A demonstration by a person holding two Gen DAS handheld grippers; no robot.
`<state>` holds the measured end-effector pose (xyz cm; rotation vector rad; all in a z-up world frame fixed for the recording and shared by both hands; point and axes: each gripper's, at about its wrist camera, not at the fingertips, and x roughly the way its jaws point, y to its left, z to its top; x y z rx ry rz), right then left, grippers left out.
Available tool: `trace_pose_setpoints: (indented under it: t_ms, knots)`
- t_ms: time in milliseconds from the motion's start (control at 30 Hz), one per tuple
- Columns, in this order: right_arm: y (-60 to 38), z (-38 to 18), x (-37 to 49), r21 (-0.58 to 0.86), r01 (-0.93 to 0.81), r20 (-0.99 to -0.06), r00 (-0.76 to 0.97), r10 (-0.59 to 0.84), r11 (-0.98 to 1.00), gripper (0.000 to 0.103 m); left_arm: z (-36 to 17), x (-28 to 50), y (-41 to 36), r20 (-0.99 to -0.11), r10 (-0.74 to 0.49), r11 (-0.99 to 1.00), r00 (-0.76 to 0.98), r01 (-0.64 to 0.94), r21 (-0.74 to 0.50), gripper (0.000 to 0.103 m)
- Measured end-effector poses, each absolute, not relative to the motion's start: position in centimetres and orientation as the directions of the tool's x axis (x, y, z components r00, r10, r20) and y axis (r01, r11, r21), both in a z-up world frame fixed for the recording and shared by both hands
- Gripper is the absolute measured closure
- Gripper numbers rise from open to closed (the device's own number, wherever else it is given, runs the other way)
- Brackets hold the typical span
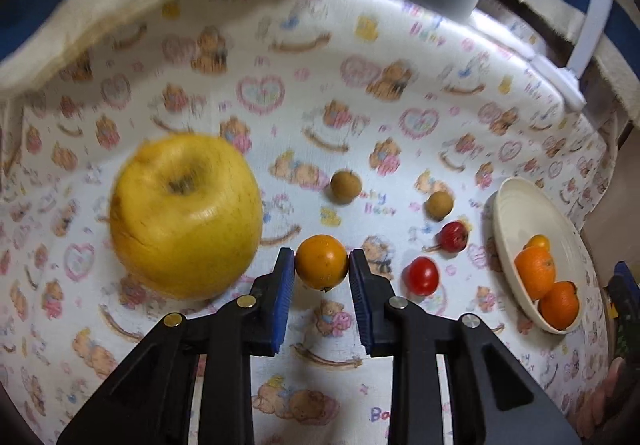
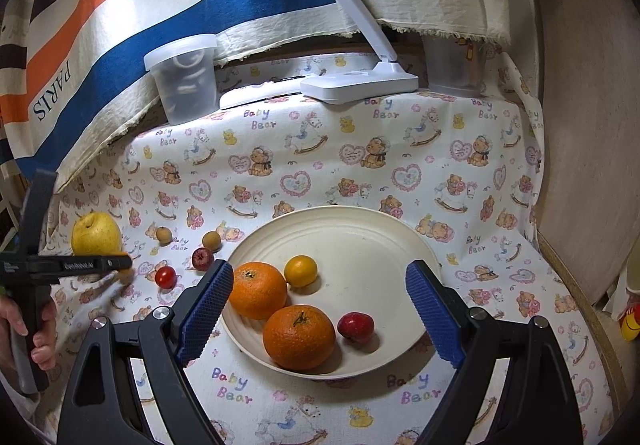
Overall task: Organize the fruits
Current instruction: 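Grasp a small orange fruit with the left gripper while the right gripper grasps a small red apple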
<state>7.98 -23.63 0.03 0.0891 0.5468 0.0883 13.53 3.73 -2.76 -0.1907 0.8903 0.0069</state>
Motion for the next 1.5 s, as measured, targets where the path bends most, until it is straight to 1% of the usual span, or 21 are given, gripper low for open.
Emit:
trace_pose_setpoints:
  t_ms: [167, 300, 400, 500, 700, 767, 867, 933, 1000, 1067, 1167, 1233, 1300, 1433, 1500]
  knots:
    - [-23.3, 0.0, 7.8, 0.092, -0.067, -0.514, 0.852, 0.105, 0.994, 0.014, -1.4, 12.9, 3.7, -0.752, -0.090, 0.981, 0.653, -0.071, -0.179, 0.076]
    - [-22.8, 0.7, 7.0, 0.123, -0.100, -0.501, 0.853, 0.148, 0.987, 0.014, -1.2, 12.8, 4.0, -0.745, -0.089, 0.980, 0.661, -0.075, -0.183, 0.076]
    - [-22.1, 1.9, 6.8, 0.118, -0.107, -0.491, 0.858, 0.152, 0.987, 0.014, -1.1, 12.7, 4.6, -0.740, -0.105, 0.976, 0.664, -0.075, -0.205, 0.076]
    - [-21.4, 3.3, 7.2, 0.157, -0.127, -0.502, 0.843, 0.190, 0.979, 0.014, -0.9, 12.4, 5.3, -0.733, -0.109, 0.975, 0.671, -0.072, -0.211, 0.076]
    - [-19.4, 6.3, 9.2, 0.170, -0.093, -0.506, 0.846, 0.168, 0.981, 0.014, -0.7, 12.4, 4.6, -0.715, -0.109, 0.978, 0.690, -0.056, -0.202, 0.076]
    - [-18.4, 7.0, 11.2, 0.189, -0.080, -0.551, 0.816, 0.173, 0.979, 0.014, -0.6, 12.4, 4.5, -0.711, -0.110, 0.977, 0.694, -0.057, -0.207, 0.076]
    - [-17.0, 7.2, 14.3, 0.216, -0.016, -0.617, 0.773, 0.149, 0.976, 0.014, -0.6, 12.4, 4.8, -0.708, -0.110, 0.974, 0.698, -0.064, -0.215, 0.076]
    - [-15.8, 7.0, 15.9, 0.197, -0.017, -0.642, 0.754, 0.142, 0.980, 0.015, -0.6, 12.3, 5.3, -0.707, -0.109, 0.972, 0.698, -0.074, -0.222, 0.076]
    - [-15.0, 6.2, 17.1, 0.183, -0.014, -0.670, 0.730, 0.136, 0.983, 0.020, -0.6, 12.4, 5.7, -0.707, -0.103, 0.970, 0.700, -0.086, -0.227, 0.076]
    - [-14.5, 4.9, 18.3, 0.206, -0.014, -0.699, 0.697, 0.158, 0.978, 0.022, -0.7, 12.5, 5.9, -0.708, -0.099, 0.969, 0.699, -0.093, -0.228, 0.076]
    - [-13.9, 2.6, 19.5, 0.194, -0.040, -0.752, 0.635, 0.174, 0.980, 0.036, -0.9, 12.6, 6.2, -0.713, -0.102, 0.968, 0.693, -0.096, -0.232, 0.076]
    - [-13.7, 1.4, 20.0, 0.197, -0.053, -0.768, 0.612, 0.187, 0.979, 0.040, -0.9, 12.6, 6.1, -0.716, -0.104, 0.969, 0.690, -0.090, -0.228, 0.076]
    - [-13.5, 0.5, 20.4, 0.203, -0.062, -0.782, 0.591, 0.200, 0.977, 0.050, -0.8, 12.5, 5.9, -0.714, -0.100, 0.971, 0.693, -0.088, -0.221, 0.076]
    - [-12.5, -0.9, 20.8, 0.228, -0.138, -0.783, 0.561, 0.266, 0.964, 0.059, -0.6, 12.5, 5.6, -0.710, -0.100, 0.974, 0.697, -0.078, -0.214, 0.076]
    - [-11.7, -1.4, 20.8, 0.197, -0.164, -0.784, 0.565, 0.256, 0.967, 0.063, -0.5, 12.4, 5.5, -0.708, -0.101, 0.974, 0.699, -0.076, -0.214, 0.076]
